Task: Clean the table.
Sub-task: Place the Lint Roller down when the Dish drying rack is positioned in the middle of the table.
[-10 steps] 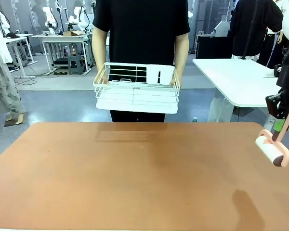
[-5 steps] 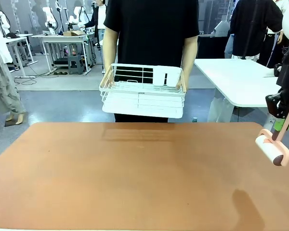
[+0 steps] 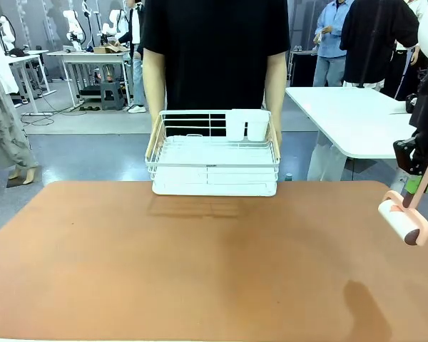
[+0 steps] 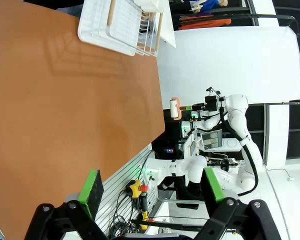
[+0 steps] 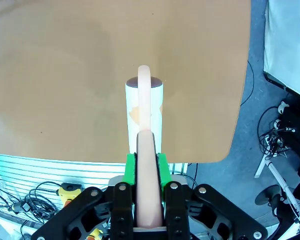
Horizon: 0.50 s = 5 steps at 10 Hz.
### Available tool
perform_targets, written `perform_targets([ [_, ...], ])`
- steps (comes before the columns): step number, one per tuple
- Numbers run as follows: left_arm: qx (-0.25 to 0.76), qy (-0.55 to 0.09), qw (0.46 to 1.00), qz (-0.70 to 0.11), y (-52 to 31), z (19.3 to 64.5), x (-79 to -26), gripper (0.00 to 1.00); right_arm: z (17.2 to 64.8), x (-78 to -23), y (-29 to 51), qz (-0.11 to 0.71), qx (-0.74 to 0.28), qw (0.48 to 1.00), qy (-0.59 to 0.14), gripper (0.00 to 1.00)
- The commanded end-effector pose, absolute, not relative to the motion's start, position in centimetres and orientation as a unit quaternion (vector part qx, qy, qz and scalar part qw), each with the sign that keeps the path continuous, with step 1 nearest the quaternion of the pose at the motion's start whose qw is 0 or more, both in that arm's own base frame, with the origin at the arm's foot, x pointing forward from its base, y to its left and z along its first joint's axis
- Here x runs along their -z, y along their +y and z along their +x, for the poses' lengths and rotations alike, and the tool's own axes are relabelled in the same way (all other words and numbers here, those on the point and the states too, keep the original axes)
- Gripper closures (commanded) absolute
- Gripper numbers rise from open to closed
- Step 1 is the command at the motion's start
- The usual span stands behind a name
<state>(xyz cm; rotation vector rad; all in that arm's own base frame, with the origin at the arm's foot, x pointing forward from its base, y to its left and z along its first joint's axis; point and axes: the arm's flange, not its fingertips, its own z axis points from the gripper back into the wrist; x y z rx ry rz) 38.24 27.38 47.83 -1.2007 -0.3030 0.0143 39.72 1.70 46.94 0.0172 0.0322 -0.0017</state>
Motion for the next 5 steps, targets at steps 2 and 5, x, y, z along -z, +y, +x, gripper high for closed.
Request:
perform_targets([
  [2,-0.003,-0.147,0.812,-0.564,27.39,37.89,-47.9,0.0,39.82,-47.3,2.13,0.005,0.003,1.0,0.02,0.79],
  [5,-0.003,-0.147,0.812,-0.564,27.39,37.89,-47.9,0.0,39.82,-47.3,2.13,0.005,0.003,1.0,0.02,0.79],
])
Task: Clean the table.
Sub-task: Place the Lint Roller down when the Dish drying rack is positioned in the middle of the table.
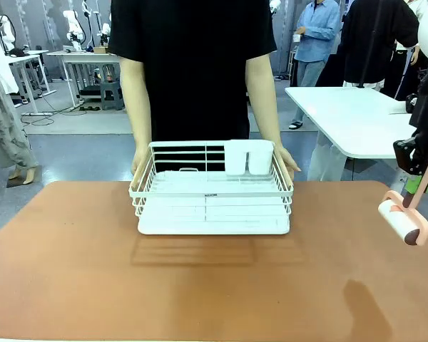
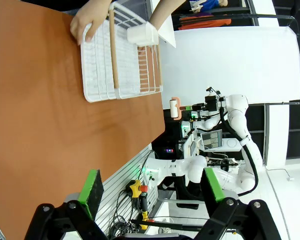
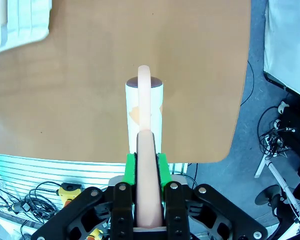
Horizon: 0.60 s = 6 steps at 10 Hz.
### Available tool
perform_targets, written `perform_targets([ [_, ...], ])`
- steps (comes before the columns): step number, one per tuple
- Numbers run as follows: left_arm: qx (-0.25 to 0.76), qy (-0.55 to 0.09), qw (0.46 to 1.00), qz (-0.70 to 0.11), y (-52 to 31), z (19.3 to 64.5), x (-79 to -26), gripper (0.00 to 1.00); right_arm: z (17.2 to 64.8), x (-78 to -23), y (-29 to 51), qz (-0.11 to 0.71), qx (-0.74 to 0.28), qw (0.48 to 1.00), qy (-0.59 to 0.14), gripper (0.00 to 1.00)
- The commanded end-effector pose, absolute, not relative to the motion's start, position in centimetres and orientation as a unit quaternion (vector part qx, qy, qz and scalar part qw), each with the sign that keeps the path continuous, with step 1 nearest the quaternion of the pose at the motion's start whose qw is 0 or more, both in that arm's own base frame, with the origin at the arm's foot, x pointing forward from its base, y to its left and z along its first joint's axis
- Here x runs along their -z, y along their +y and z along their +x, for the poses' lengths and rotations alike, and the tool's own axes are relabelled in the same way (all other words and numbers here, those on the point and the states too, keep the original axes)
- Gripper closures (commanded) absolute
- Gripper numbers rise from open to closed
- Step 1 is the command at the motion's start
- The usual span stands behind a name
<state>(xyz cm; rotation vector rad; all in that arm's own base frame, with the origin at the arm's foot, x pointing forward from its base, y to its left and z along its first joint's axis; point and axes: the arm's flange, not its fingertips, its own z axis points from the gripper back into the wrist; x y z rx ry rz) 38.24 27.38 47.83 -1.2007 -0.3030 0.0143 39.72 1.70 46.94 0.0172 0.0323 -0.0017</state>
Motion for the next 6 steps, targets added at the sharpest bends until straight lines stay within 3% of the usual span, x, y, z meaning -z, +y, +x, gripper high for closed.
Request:
perform_targets([
  [1,-0.003,-0.147,0.812,-0.564,27.39,37.89,-47.9,0.0,39.82,-47.3,2.13,0.005,0.003,1.0,0.02,0.79],
  [6,-0.003,-0.147,0.812,-0.564,27.39,37.89,-47.9,0.0,39.82,-47.3,2.13,0.005,0.003,1.0,0.02,0.79],
])
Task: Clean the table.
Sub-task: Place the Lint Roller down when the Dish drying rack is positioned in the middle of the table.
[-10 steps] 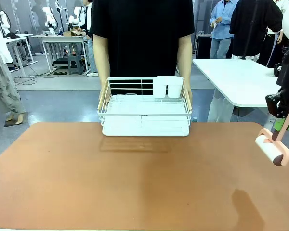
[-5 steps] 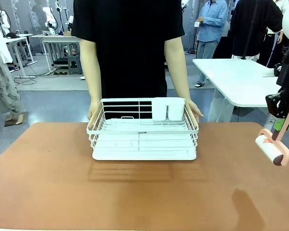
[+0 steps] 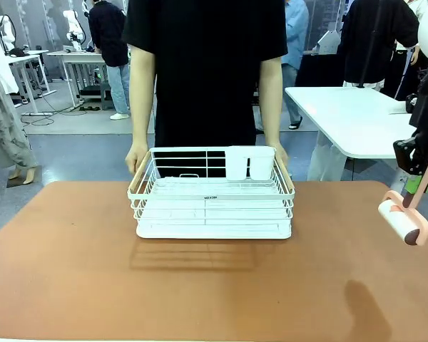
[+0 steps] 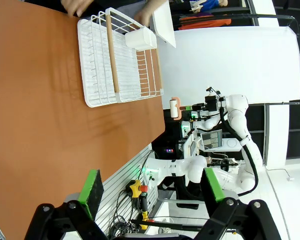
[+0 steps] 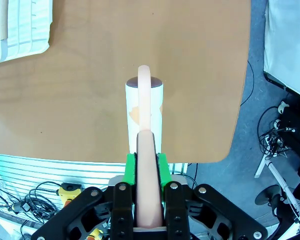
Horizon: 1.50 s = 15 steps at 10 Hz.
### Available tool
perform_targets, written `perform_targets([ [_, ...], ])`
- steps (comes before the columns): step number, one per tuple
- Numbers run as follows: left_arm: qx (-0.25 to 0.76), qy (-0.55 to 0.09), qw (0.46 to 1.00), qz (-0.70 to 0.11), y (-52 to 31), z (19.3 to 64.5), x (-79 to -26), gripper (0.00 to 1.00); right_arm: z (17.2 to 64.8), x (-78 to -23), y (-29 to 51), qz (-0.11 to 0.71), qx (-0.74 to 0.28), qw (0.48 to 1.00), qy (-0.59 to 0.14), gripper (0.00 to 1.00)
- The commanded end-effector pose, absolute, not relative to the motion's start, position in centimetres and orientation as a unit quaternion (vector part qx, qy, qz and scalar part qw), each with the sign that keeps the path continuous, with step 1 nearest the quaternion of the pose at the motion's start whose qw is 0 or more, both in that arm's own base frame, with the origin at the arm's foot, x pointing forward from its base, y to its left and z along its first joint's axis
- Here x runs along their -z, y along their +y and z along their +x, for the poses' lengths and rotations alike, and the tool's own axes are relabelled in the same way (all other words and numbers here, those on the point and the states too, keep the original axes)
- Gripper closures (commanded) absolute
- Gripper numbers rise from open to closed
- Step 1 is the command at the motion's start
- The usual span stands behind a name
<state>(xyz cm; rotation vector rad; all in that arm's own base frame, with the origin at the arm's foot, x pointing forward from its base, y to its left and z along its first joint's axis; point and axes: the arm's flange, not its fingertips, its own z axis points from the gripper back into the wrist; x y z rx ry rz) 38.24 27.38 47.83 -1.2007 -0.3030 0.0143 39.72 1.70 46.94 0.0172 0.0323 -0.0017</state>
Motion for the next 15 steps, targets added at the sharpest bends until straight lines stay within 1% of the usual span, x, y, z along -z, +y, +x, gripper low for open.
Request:
perform_targets([
  [1,-0.003,-0.147,0.812,-0.564,27.4,37.9,-47.9,0.0,39.8,-47.3,2.1,0.005,0.003,1.0,0.02,0.79],
  [12,-0.003,-0.147,0.812,-0.564,27.4,37.9,-47.9,0.0,39.7,-46.9,1.7,0.009,0.001,1.0,0.016,0.79],
  [13,-0.003,-0.147,0.812,-0.564,27.4,37.9,-47.9,0.0,41.1,-48.2,2.1,0.048,0.135,0.99,-0.01,0.79],
  [14,-0.003,-0.147,0.812,-0.564,27.4,37.9,-47.9,0.0,42.6,-49.4,2.3,0.112,0.334,0.933,-0.069,0.79],
  [15,-0.003,-0.147,0.812,-0.564,27.4,37.9,-47.9,0.0,43.9,-50.1,2.3,0.159,0.478,0.861,-0.071,0.79],
])
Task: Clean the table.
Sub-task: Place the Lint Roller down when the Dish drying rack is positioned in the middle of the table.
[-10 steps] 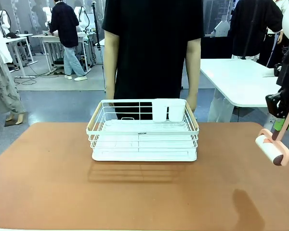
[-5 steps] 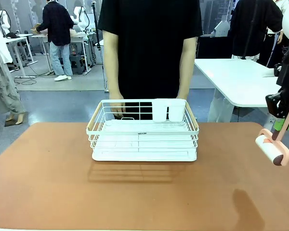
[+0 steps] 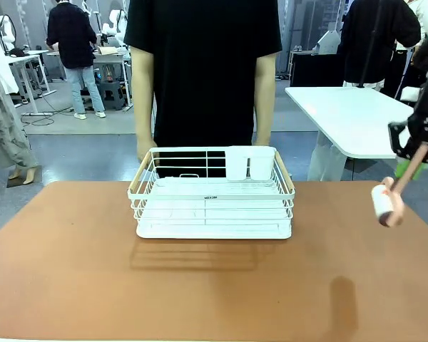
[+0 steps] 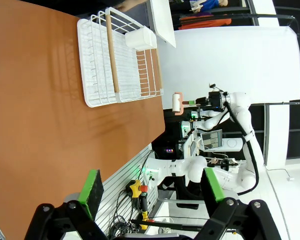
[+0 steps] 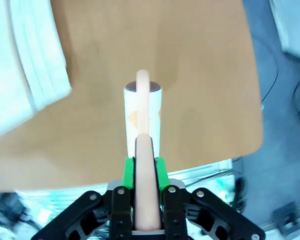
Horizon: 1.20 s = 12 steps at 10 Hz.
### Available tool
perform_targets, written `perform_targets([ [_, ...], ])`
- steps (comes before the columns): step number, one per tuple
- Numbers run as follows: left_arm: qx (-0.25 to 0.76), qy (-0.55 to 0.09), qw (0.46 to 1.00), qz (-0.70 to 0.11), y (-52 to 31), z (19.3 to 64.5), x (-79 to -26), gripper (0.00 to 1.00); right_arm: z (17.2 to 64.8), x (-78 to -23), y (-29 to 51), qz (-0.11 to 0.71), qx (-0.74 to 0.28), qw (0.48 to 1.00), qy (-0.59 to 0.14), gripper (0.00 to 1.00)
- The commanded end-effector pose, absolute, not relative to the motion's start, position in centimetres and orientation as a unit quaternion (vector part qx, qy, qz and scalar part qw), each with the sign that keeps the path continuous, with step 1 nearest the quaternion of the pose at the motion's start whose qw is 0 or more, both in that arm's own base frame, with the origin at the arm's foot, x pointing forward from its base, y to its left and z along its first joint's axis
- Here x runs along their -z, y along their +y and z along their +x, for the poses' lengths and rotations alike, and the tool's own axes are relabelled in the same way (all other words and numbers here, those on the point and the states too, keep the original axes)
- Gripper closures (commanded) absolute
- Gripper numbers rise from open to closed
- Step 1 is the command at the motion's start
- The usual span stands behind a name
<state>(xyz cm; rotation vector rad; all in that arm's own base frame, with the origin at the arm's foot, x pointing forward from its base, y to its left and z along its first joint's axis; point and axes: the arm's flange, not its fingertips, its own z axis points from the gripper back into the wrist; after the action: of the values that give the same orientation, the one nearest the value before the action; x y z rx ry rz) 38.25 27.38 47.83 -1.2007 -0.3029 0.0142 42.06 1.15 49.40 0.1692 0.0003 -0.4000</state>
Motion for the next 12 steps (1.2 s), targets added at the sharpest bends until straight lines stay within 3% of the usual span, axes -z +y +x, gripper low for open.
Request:
perform_targets([
  [1,-0.003,-0.147,0.812,-0.564,27.4,37.9,-47.9,0.0,44.7,-50.3,2.3,0.17,0.556,0.81,-0.083,0.79],
  [4,-0.003,-0.147,0.812,-0.564,27.4,37.9,-47.9,0.0,47.1,-49.6,3.4,0.157,0.657,0.735,-0.05,0.79],
  [6,-0.003,-0.147,0.812,-0.564,27.4,37.9,-47.9,0.0,48.3,-48.0,3.4,0.141,0.705,0.683,-0.126,0.79],
  [8,-0.003,-0.147,0.812,-0.564,27.4,37.9,-47.9,0.0,48.1,-45.2,4.3,0.146,0.699,0.682,-0.155,0.79],
  [12,-0.003,-0.147,0.812,-0.564,27.4,37.9,-47.9,0.0,48.9,-39.7,3.1,0.189,0.693,0.683,-0.137,0.79],
])
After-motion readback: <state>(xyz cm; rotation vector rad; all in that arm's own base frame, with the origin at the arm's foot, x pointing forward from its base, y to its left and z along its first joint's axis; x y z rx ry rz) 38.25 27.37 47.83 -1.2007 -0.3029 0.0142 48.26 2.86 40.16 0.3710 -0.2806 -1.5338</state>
